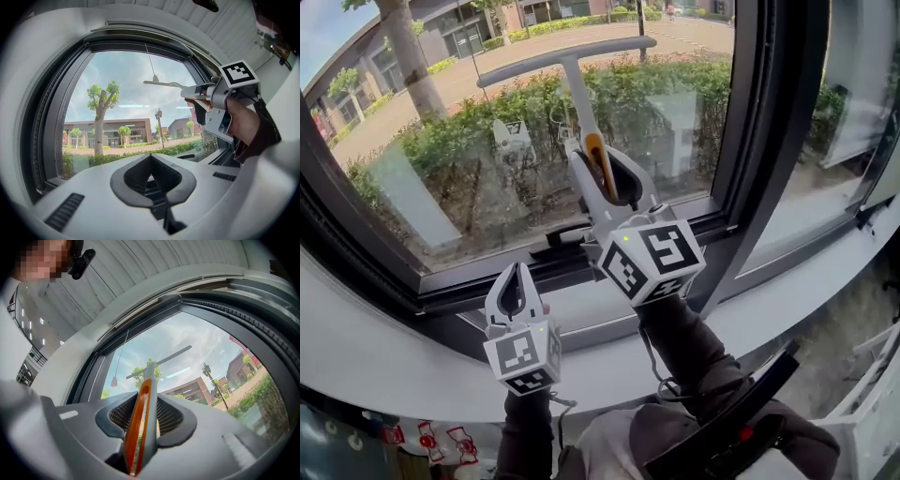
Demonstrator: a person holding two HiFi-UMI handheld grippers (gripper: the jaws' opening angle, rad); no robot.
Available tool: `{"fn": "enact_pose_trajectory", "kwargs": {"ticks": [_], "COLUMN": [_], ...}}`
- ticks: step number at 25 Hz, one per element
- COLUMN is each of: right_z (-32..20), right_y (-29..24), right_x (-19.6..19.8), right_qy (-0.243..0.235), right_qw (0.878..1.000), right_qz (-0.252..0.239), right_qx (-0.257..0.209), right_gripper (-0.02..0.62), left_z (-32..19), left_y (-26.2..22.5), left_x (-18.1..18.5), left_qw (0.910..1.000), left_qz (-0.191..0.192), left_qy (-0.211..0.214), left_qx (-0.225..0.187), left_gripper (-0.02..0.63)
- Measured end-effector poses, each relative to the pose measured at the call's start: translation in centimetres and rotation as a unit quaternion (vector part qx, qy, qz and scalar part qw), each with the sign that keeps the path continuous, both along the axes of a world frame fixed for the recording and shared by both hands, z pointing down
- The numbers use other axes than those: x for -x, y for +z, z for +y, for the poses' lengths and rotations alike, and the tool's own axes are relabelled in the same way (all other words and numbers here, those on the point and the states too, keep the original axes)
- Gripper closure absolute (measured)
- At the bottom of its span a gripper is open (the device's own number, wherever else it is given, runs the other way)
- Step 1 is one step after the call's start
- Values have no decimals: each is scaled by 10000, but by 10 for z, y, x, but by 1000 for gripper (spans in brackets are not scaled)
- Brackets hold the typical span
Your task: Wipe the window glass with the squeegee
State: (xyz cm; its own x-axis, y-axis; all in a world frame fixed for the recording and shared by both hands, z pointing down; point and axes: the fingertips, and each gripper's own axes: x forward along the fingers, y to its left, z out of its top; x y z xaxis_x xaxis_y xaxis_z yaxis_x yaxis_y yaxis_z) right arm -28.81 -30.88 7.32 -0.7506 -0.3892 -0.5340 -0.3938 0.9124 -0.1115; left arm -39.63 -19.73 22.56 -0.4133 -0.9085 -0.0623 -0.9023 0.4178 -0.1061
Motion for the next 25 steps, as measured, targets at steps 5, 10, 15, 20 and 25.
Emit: {"fn": "enact_pose_trajectory", "kwargs": {"ticks": [5,10,15,20,25], "right_z": [0,2,-1,-2,-4], "right_y": [4,12,23,25,33], "right_x": [1,-1,-3,-3,1], "right_qy": [-40,-33,-7,-45,-79], "right_qw": [10000,9999,9997,9998,9996], "right_qz": [19,55,130,144,218], "right_qx": [43,101,186,134,134], "right_gripper": [482,482,483,483,485], "left_z": [0,3,5,1,-1], "left_y": [0,1,-1,0,5], "left_x": [-2,-5,-8,-9,-7], "left_qw": [10000,10000,10000,10000,10000], "left_qz": [0,-22,40,7,42], "left_qy": [10,27,9,27,20], "left_qx": [20,18,60,29,3], "left_gripper": [604,604,604,604,604]}}
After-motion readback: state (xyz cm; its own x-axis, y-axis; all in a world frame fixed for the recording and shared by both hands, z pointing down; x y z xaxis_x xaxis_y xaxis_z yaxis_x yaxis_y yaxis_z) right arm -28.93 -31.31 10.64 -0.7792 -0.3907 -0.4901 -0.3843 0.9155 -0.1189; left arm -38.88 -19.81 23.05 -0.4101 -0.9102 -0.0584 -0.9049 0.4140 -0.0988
